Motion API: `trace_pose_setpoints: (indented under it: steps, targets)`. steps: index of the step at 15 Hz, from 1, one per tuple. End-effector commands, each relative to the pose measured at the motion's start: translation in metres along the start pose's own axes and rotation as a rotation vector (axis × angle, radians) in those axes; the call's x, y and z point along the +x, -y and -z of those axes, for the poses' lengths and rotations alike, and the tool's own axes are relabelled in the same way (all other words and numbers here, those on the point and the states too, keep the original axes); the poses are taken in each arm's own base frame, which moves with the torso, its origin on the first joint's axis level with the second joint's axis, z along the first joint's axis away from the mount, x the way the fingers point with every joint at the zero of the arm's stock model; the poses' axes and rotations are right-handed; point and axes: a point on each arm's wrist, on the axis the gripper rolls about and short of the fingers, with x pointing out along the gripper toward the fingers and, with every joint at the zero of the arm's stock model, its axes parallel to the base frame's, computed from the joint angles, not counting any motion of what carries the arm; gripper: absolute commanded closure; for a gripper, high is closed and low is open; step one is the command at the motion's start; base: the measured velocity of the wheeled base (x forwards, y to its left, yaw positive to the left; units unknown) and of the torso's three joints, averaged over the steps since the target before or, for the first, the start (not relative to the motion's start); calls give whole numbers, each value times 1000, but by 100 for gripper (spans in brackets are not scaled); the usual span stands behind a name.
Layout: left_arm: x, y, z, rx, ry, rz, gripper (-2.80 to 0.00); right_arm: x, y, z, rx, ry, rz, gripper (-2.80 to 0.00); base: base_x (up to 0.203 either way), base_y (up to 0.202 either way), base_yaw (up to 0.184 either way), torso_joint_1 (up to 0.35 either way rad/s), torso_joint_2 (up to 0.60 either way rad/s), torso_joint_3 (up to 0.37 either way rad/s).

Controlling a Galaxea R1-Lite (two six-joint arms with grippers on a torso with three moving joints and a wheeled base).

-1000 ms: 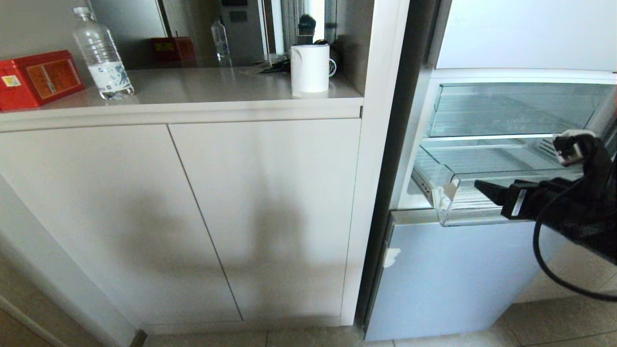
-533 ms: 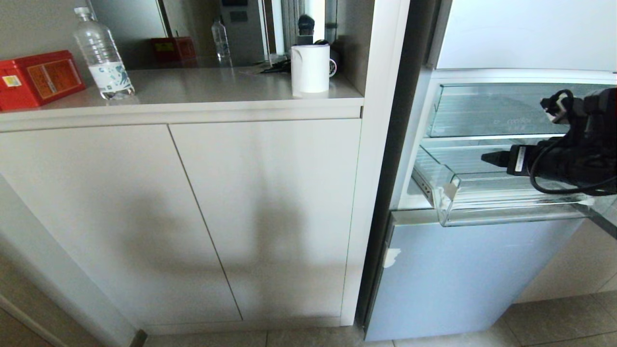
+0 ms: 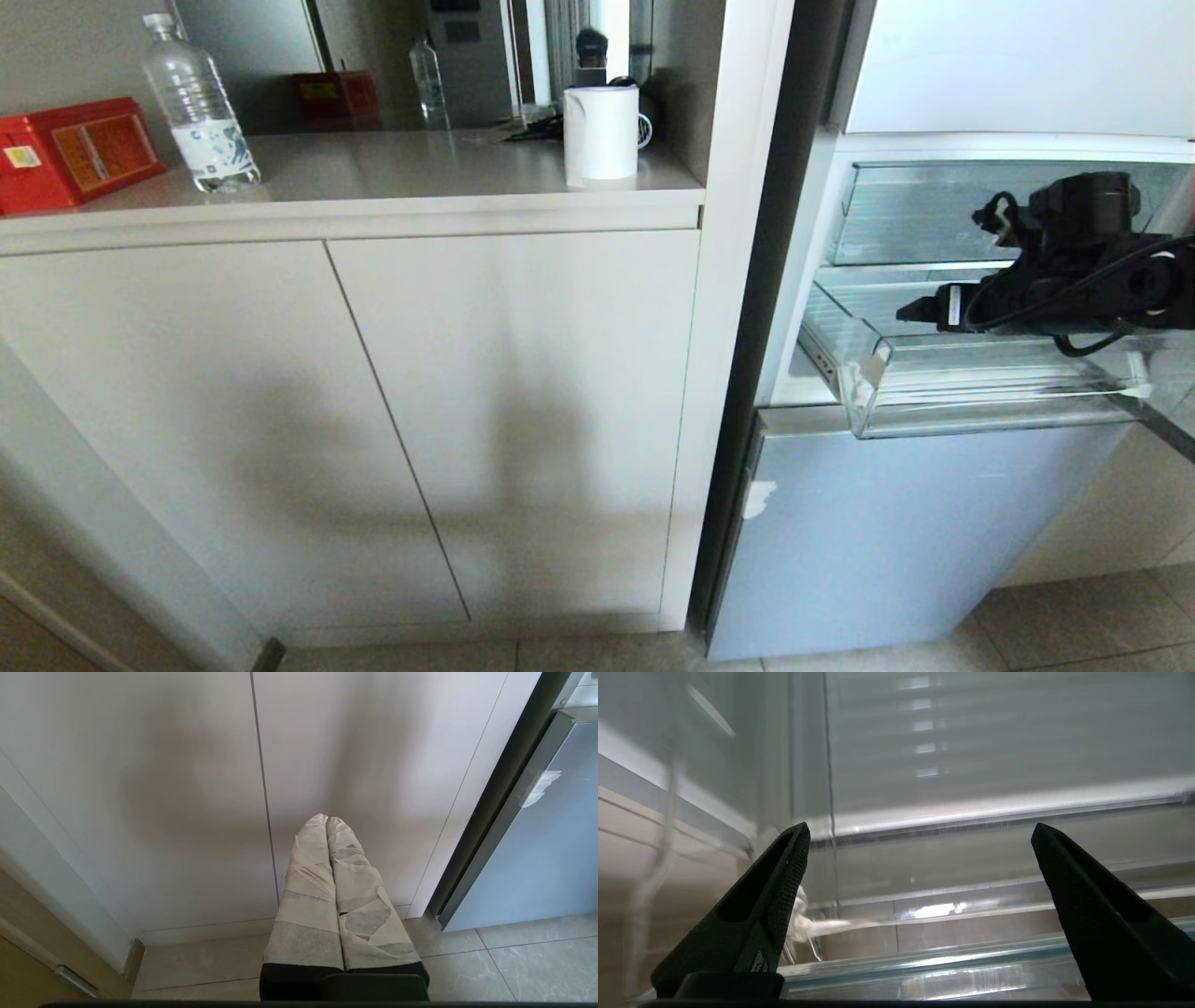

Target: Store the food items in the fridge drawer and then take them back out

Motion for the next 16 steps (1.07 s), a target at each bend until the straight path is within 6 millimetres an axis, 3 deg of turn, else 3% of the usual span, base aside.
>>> trace_pose_setpoints:
  steps: [1,12,16]
  targets:
    - [0,0,0,0,-1,-1,0,5,1,3,3,-127,4,-280,0,0,0,0,0,0]
    - [0,0,0,0,-1,-1,0,-65,13,-3,29,-316,48,-280,0,0,0,0,0,0]
    - [0,0,0,0,-1,-1,0,-79,19,3,38,-369,62,-280,0,0,0,0,0,0]
